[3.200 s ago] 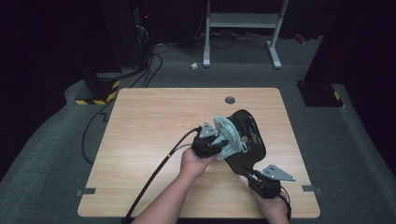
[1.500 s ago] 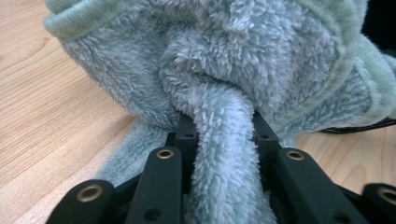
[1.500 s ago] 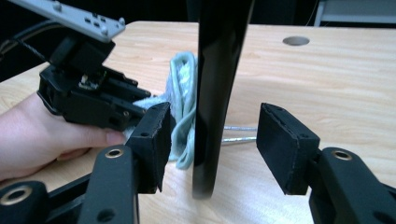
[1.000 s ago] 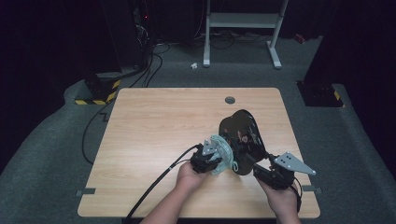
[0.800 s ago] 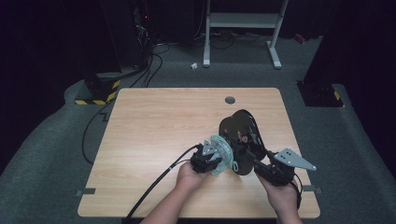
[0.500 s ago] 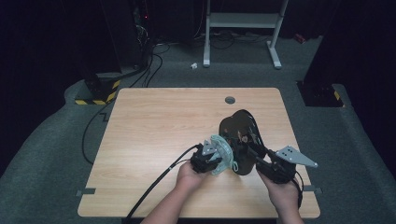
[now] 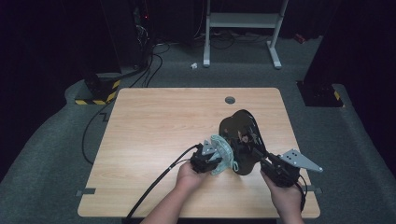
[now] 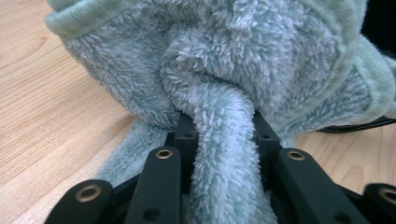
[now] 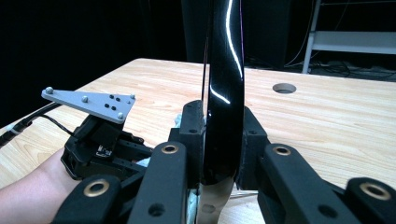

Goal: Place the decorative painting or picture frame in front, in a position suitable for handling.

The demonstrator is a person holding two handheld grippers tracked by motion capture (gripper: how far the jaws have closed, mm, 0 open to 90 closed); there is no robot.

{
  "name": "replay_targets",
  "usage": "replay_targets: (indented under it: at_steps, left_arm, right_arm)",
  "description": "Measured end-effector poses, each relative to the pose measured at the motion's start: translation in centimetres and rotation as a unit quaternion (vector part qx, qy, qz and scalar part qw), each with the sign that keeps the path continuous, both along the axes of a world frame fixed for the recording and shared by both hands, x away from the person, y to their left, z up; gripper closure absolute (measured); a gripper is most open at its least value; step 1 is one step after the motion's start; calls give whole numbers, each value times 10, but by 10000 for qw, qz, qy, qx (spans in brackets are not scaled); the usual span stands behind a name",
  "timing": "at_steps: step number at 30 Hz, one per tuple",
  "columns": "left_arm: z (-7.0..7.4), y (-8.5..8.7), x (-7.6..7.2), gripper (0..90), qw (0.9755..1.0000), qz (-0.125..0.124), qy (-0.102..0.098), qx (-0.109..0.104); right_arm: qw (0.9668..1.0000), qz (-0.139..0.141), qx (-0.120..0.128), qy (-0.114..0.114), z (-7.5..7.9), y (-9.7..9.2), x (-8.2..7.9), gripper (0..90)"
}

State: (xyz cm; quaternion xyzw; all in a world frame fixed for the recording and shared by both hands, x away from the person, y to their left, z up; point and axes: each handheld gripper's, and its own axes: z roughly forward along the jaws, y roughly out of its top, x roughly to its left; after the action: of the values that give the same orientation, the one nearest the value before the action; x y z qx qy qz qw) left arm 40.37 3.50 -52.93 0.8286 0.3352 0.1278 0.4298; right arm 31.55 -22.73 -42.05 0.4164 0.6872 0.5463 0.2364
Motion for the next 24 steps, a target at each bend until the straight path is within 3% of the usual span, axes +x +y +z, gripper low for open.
replay_targets:
  at_steps: [8,12,18,20,24]
  left_arm:
    - [2,-4,-6,707,9997,-199,60,-141]
    - [10,-22,-24,712,9983,-566,-128,43]
    - [22,-43,-53,712,9935,-1106,-261,15]
    - [28,-46,-57,712,9927,-1165,-302,26]
    - [46,-44,-52,710,9929,-1079,-445,-218]
  right_arm:
    - [9998,-24,181,84,0,0,2,778]
    - [9998,-41,193,58,0,1,3,778]
    - [9996,-29,256,85,-1,-2,4,778]
    - [9996,-22,256,80,-1,-2,4,778]
    - [9997,-18,252,64,-1,-2,5,778]
